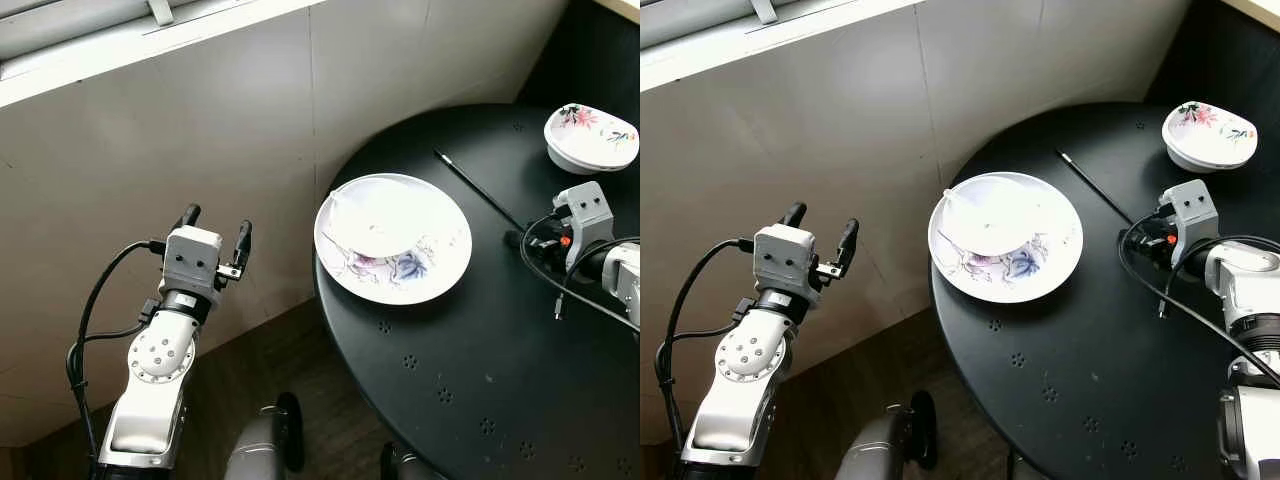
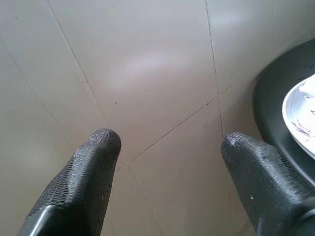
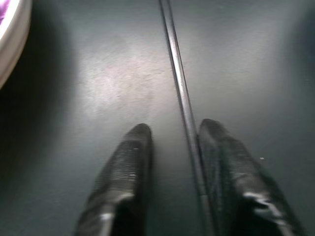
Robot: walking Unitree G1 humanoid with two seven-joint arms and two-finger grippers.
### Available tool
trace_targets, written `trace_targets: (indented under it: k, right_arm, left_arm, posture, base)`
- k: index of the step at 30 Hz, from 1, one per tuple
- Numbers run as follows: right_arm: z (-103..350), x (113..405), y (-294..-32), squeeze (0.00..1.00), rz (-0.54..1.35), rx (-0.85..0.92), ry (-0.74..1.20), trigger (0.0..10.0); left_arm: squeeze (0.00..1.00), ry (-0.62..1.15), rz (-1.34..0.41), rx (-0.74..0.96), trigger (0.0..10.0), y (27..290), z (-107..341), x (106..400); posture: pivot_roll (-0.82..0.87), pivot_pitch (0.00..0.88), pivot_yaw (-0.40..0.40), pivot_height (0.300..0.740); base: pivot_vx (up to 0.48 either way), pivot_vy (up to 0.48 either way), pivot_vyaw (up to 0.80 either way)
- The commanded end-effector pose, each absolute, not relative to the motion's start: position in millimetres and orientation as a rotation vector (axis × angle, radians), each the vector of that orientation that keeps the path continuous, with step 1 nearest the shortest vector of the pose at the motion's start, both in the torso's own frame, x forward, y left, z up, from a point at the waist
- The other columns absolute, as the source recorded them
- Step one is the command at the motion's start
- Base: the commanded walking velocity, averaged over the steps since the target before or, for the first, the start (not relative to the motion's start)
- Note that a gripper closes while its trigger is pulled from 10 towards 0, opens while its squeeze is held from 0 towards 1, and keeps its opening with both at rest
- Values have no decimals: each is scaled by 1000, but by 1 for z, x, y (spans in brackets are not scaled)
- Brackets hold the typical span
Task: Kitchen organization
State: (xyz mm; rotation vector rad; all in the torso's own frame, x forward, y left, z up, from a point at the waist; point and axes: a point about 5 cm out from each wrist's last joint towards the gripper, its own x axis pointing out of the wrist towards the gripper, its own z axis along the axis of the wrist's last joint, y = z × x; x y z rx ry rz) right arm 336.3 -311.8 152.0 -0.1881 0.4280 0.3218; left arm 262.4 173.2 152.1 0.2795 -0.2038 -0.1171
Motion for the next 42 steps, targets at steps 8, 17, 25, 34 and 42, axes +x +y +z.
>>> trace_targets:
  k: [8, 17, 25, 34, 42]
  right_arm:
    - [120, 328, -296, 0, 356, -162, 567, 0]
    - [113, 330, -295, 0, 236, -141, 546, 0]
    - [127, 339, -294, 0, 100, -207, 402, 0]
    - [147, 345, -287, 0, 21, -329, 250, 0]
    - [176, 348, -277, 0, -14, -386, 63, 0]
  left_arm:
    - [0, -184, -111, 289, 10000, 174, 147, 260]
    - [0, -181, -110, 292, 10000, 174, 146, 260]
    - [0, -181, -108, 293, 10000, 174, 146, 260]
    - [0, -183, -109, 292, 10000, 173, 145, 261]
    - [0, -182, -114, 289, 10000, 171, 144, 261]
  posture:
    - [-60, 213, 31, 740]
    - [-58, 210, 30, 740]
    - [-60, 199, 30, 740]
    - [-65, 190, 32, 740]
    - [-72, 192, 31, 740]
  base:
    - [0, 0, 0]
    - [0, 0, 0]
    - [0, 0, 0]
    - [0, 0, 0]
    - [0, 0, 0]
